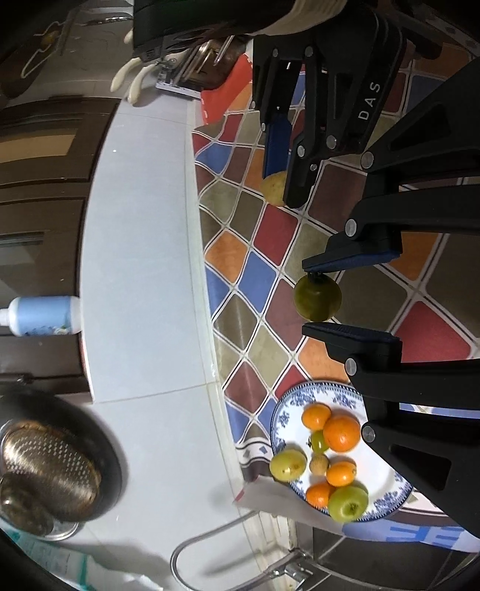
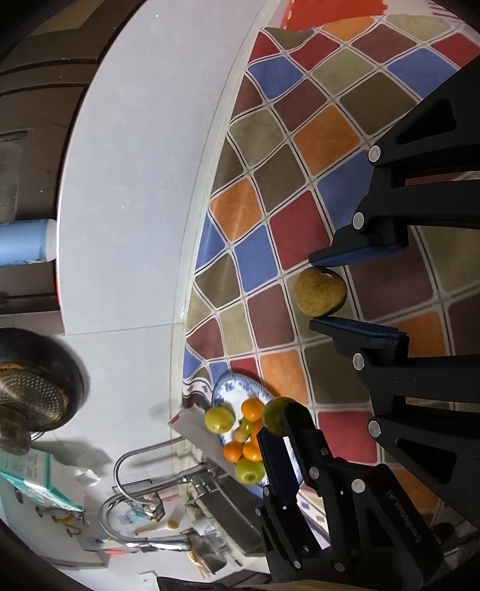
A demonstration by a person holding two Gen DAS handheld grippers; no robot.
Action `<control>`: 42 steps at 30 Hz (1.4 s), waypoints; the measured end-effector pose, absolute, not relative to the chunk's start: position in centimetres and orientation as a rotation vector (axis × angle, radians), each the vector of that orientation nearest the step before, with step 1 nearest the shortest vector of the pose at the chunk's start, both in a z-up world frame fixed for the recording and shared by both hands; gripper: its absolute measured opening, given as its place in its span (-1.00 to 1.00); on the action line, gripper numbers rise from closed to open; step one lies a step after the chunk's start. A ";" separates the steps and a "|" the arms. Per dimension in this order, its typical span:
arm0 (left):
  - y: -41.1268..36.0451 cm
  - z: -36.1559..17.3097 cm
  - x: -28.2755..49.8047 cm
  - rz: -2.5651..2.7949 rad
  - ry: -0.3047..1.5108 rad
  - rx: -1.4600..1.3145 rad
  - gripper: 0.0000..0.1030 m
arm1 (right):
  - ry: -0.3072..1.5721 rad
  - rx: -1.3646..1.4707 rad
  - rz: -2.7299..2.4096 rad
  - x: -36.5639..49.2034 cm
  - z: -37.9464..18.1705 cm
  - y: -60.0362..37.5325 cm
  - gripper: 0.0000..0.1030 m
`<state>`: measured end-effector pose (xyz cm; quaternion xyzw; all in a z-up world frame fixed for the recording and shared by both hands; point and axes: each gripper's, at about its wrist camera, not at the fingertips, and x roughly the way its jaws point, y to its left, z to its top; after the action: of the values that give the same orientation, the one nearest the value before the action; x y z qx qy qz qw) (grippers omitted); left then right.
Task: Organize fruits
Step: 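Carry the green fruit and brown pear over the plate with both tools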
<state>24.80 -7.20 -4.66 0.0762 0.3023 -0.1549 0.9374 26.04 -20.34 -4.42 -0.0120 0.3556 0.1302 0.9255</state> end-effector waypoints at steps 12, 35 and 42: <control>-4.1 -2.5 21.5 -0.287 0.584 0.099 -0.46 | 0.676 -0.010 0.278 22.6 -2.0 -18.0 -0.44; 5.0 -0.2 18.9 -0.215 0.520 0.086 -0.46 | 0.610 -0.023 0.354 20.7 0.8 -8.9 -0.44; 7.5 -0.2 19.3 -0.211 0.519 0.098 -0.46 | 0.595 -0.023 0.364 21.4 0.7 -6.5 -0.44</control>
<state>19.27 7.47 -0.17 0.0483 0.2560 -0.1043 0.9598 21.43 -6.46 0.73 -0.0111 0.2914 0.1782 0.9398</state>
